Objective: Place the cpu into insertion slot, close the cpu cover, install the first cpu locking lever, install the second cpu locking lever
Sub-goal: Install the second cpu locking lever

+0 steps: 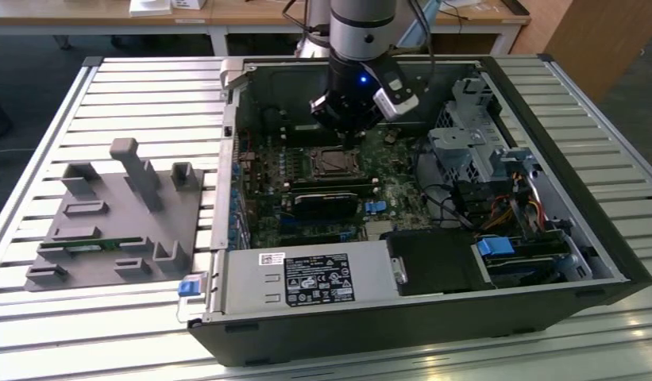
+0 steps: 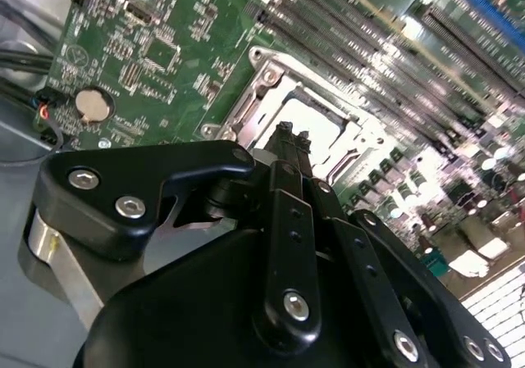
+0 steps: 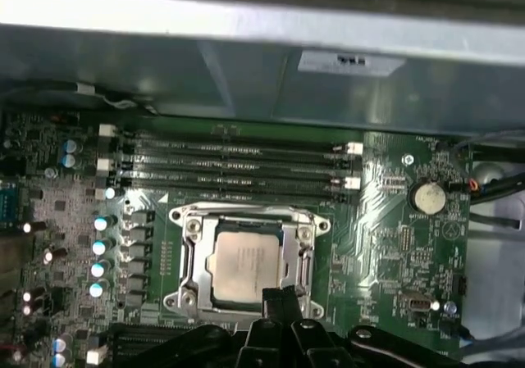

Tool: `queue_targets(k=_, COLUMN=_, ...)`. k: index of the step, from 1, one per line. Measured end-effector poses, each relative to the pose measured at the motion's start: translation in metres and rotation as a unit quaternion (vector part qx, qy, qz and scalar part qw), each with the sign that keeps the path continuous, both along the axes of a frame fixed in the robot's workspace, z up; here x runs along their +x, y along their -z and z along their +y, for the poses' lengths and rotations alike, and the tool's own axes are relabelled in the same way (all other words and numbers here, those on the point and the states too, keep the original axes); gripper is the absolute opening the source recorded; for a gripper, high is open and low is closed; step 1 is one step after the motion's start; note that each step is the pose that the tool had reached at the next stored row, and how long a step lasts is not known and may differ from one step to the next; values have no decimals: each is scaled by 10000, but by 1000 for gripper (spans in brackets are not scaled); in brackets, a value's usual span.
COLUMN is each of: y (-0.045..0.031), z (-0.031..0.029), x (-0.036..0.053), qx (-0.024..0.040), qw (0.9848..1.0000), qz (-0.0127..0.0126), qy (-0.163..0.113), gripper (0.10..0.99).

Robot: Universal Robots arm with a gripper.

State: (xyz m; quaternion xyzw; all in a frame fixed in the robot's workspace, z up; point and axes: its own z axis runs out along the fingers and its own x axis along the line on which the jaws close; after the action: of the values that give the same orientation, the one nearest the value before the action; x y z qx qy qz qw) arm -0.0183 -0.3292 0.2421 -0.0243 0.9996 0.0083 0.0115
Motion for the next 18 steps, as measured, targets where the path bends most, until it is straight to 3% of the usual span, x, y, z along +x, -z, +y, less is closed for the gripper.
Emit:
queue_targets(k=5, y=0, z=-95, x=0, qx=0, qw=10000, qz=0, qy=0, gripper=106)
queue_targets(k=12, y=0, z=-167, x=-1, qx=0, qw=10000, qz=0, qy=0, gripper=106)
queue_targets(k=18, y=-73, z=-175, x=-1, qx=0, qw=10000, qz=3, qy=0, gripper=106)
